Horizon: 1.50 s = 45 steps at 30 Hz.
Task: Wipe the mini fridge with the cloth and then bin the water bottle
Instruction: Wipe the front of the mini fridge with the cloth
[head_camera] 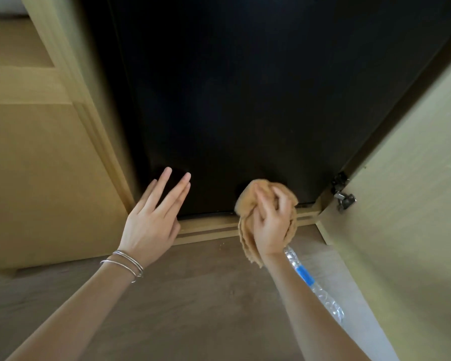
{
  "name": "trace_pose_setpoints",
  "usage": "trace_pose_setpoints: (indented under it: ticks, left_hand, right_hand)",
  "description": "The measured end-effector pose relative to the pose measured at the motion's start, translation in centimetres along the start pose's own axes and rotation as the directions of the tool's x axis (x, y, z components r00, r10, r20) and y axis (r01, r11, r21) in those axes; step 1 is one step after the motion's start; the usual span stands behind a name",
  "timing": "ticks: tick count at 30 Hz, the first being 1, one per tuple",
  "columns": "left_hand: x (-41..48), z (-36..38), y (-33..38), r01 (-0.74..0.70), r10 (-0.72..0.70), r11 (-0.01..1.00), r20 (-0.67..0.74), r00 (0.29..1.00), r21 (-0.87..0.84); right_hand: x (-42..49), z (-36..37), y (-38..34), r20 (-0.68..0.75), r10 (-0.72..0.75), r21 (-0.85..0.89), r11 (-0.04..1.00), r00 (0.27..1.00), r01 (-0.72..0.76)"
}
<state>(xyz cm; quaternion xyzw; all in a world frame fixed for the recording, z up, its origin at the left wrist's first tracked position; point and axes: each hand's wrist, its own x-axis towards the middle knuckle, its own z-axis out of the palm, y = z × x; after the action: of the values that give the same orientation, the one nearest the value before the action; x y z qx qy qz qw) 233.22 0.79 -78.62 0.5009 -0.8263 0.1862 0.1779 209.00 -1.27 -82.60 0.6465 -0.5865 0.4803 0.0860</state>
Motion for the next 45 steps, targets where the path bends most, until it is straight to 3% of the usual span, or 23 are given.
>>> trace_pose_setpoints:
  ticks: [2, 4, 6, 8, 11, 15, 17, 20, 23, 25, 27, 29, 31, 33, 35, 37, 41, 43, 45]
  left_hand:
    - [0.0, -0.1, -0.1, -0.009, 0.009, 1.0, 0.019, 1.0, 0.014]
    - [-0.1, -0.2, -0.3, -0.022, 0.021, 0.999, 0.032, 0.999, 0.035]
    - [0.0, -0.5, -0.4, -0.029, 0.028, 0.999, 0.035, 0.999, 0.043]
    - [0.3, -0.6, -0.3, -0.025, 0.024, 0.999, 0.028, 0.999, 0.038]
    - [1.0, -0.6, 0.3, -0.024, 0.024, 0.999, 0.01, 1.0, 0.037]
    - [1.4, -0.2, 0.9, -0.016, 0.016, 1.0, -0.007, 1.0, 0.022]
    - [1.4, -0.1, 1.1, -0.006, 0.006, 1.0, -0.016, 1.0, 0.011]
    - [1.2, -0.3, 1.0, 0.0, 0.0, 1.0, -0.009, 1.0, 0.024]
    - [0.7, -0.5, 0.3, -0.009, 0.007, 0.998, 0.023, 1.0, 0.06]
    - [0.3, -0.7, -0.2, -0.014, 0.01, 0.997, 0.053, 0.999, 0.082]
    - [-0.2, -0.9, -0.6, -0.008, 0.0, 0.996, 0.078, 0.997, 0.092]
    - [-0.8, -1.1, -0.8, 0.019, -0.028, 0.995, 0.086, 0.996, 0.094]
    - [-1.2, -1.3, -0.9, 0.042, -0.049, 0.996, 0.08, 0.996, 0.083]
    - [-1.5, -1.4, -0.9, 0.058, -0.063, 0.997, 0.093, 0.994, 0.06]
    - [-1.6, -1.5, -0.8, 0.062, -0.068, 0.997, 0.118, 0.991, 0.05]
    - [-1.7, -1.5, -0.8, 0.051, -0.059, 0.997, 0.153, 0.986, 0.056]
    - [-2.1, -1.4, -0.9, 0.042, -0.049, 0.998, 0.192, 0.98, 0.041]
    - [-2.3, -1.2, -0.9, 0.039, -0.043, 0.999, 0.204, 0.978, 0.021]
    - [-2.6, -1.0, -0.8, 0.037, -0.038, 0.999, 0.204, 0.978, 0.007]
  right_hand:
    - [-2.8, 0.7, 0.2, 0.25, -0.036, -0.027, 0.999, 0.968, 0.044]
    - [-3.8, 0.6, 0.4, 0.372, -0.053, -0.05, 0.996, 0.927, 0.077]
    - [-2.2, -0.8, -0.4, 0.279, -0.044, -0.012, 0.999, 0.959, 0.049]
    - [1.0, -3.3, -1.9, 0.086, -0.069, 0.01, 0.998, 0.994, 0.068]
    - [6.6, -6.9, -3.2, -0.132, -0.123, -0.004, 0.992, 0.984, 0.124]
    - [10.9, -6.8, -3.6, -0.227, -0.005, -0.054, 0.999, 0.974, -0.008]
    - [10.1, -5.5, -3.8, -0.224, -0.047, -0.097, 0.995, 0.974, 0.025]
    - [6.3, -3.3, -2.6, -0.087, -0.153, -0.11, 0.984, 0.984, 0.143]
    - [1.3, -1.3, -1.0, 0.24, -0.153, -0.094, 0.979, 0.959, 0.18]
    - [-0.7, -0.9, -0.3, 0.37, -0.147, -0.097, 0.976, 0.917, 0.195]
    - [-0.4, -1.4, -0.7, 0.299, -0.171, -0.061, 0.978, 0.939, 0.198]
    - [1.3, -1.7, -2.7, 0.133, -0.209, -0.016, 0.977, 0.969, 0.213]
    - [3.3, -1.1, -5.1, 0.005, -0.176, 0.011, 0.984, 0.984, 0.176]
    - [3.5, 0.3, -6.5, -0.022, -0.124, -0.008, 0.992, 0.992, 0.124]
    - [1.6, 1.7, -6.0, 0.038, -0.189, -0.06, 0.98, 0.981, 0.191]
    - [-1.1, 2.5, -4.5, 0.242, -0.257, -0.089, 0.954, 0.935, 0.285]
    - [-5.3, 2.5, -2.4, 0.567, -0.155, -0.074, 0.969, 0.809, 0.238]
    - [-6.2, 1.2, -1.5, 0.611, -0.174, -0.058, 0.963, 0.773, 0.264]
    - [-5.8, -0.3, -0.8, 0.512, -0.126, -0.068, 0.98, 0.849, 0.186]
